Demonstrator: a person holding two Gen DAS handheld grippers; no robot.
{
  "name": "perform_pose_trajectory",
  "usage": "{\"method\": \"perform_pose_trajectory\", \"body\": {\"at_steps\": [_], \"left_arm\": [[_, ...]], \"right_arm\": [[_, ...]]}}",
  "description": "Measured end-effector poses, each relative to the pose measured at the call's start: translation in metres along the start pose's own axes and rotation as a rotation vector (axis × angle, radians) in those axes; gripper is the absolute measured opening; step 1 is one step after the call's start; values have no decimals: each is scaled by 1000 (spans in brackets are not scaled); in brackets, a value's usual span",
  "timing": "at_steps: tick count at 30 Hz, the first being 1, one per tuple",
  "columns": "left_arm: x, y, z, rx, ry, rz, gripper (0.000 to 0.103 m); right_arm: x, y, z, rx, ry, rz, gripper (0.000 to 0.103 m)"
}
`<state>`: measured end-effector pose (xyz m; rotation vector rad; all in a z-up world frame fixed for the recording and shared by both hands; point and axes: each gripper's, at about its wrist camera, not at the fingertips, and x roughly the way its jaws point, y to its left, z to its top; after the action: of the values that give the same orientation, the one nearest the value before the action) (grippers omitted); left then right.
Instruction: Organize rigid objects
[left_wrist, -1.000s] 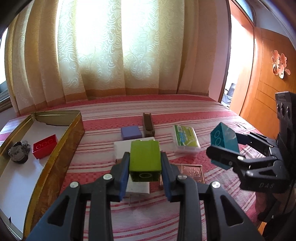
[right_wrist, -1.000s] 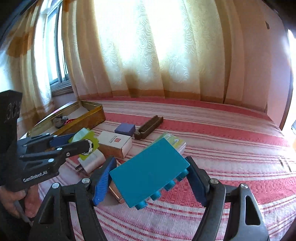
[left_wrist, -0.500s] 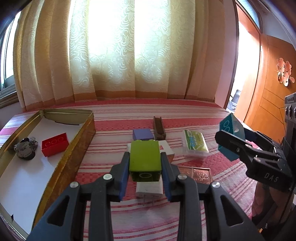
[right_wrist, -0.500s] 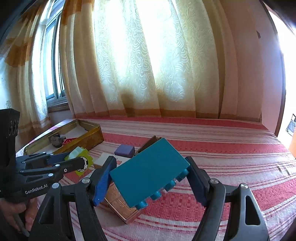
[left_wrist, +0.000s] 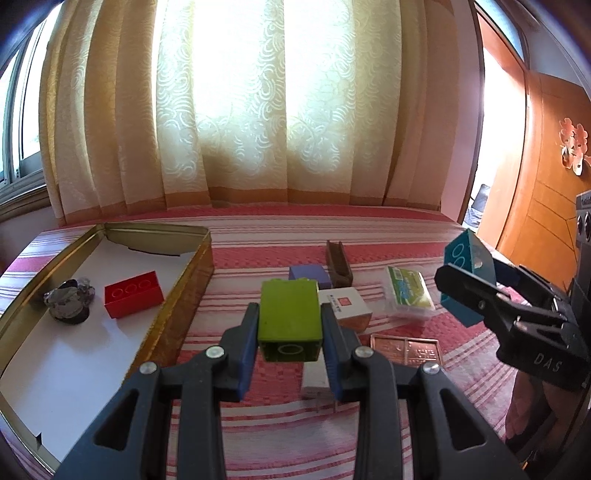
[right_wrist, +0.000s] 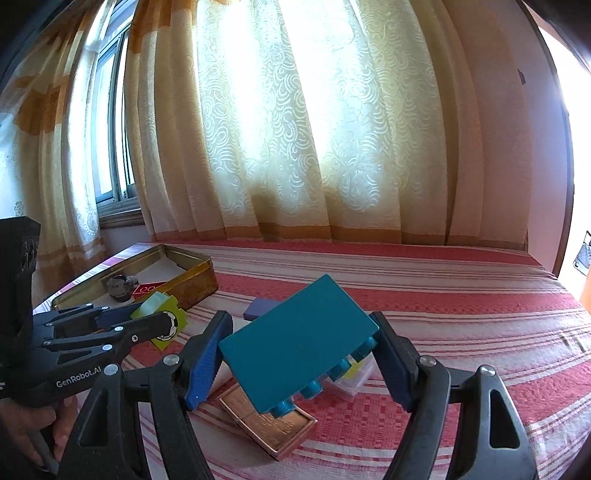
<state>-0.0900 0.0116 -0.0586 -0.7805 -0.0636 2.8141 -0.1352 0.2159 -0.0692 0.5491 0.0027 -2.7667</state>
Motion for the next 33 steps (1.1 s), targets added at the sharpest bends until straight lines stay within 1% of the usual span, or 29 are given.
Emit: {"method": "perform_pose_trajectory", "body": {"at_steps": [6, 13, 17, 24, 33], "left_arm": [[-1, 5, 0, -17, -5, -1, 31], [-2, 6, 1, -12, -13, 0, 31], [-3, 11, 2, -30, -16, 1, 31], [-8, 12, 2, -29, -36, 10, 31], [-14, 21, 0, -38, -47, 37, 31]], "right_arm": [[4, 10, 1, -11, -2, 11, 76], [8, 19, 3, -17, -4, 14, 76], [9, 22, 3, -11, -12, 13, 76], [9, 32, 4, -24, -31, 13, 76], [5, 34, 3, -18, -48, 10, 76]]}}
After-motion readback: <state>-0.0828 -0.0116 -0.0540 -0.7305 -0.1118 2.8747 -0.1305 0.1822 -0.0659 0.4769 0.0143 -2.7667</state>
